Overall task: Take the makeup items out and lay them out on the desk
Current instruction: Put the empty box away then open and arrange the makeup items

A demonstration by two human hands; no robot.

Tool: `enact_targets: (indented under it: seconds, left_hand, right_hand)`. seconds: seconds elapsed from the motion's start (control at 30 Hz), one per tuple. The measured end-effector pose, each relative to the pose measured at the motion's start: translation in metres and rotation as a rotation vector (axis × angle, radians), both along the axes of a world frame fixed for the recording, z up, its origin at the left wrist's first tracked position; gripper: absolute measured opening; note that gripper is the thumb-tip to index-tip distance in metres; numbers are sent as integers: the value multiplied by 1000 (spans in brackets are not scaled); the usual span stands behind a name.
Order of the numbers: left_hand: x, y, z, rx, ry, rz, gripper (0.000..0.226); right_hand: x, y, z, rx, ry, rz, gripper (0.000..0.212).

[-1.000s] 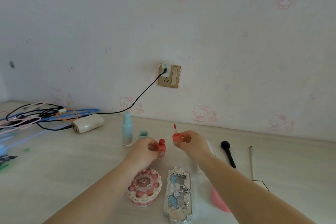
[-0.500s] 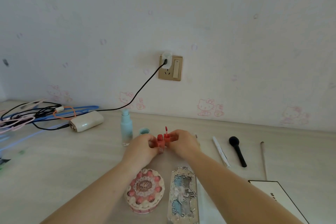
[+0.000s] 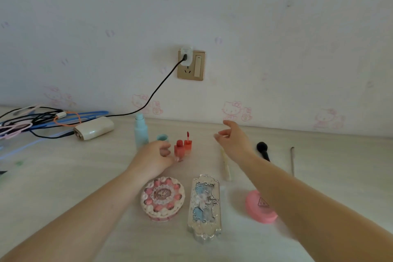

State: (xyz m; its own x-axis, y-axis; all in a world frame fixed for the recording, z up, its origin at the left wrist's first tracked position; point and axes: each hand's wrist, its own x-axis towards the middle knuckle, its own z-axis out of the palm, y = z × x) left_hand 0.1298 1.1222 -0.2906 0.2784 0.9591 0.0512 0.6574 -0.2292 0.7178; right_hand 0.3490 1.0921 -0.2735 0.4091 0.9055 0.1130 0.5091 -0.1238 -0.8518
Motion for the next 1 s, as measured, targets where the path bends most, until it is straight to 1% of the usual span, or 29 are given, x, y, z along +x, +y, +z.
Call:
enact_targets:
  seconds: [0.07,0.17,0.23,0.33,0.37,0.43,0.57,0.7,0.77,0.87,1.0]
  left_hand:
    - [-10,-8,4,29,-14,11,43]
    - [-15,-17,13,110,-69,2,19]
    - [-5,-25,19,141,-73,-44,19]
    - [24,-35,20,138,-25,-154,10]
    - [36,-36,19,137,1,-189,11]
    - [58,-36,15,139,83,-230,19]
    - [92,-32,9,110,216,-228,33]
    - [115,-27,2,85,332,-225,40]
    - [122,-27,1,105,350,-213,37]
    - [129,-28,1,123,324,-199,29]
    - [132,-27,-3,176,258,-161,33]
  right_hand:
    - [15,-12,7,-5,-8,-44,47]
    - [28,-23,10,-39,-15,-84,41]
    - [28,-29,8,-77,39,-80,40]
    - [21,-36,2,-128,134,-49,38]
    - [20,-38,0,-148,134,-38,37]
    - [17,-41,-3,-189,124,-18,38]
    - [13,-42,-10,-223,146,56,43]
    - [12,-37,-15,-211,144,60,45]
    - [12,-34,-17,-204,187,54,46]
    - [6,-32,-20,-172,314,30,45]
    - [1,-30,-20,-117,508,-27,45]
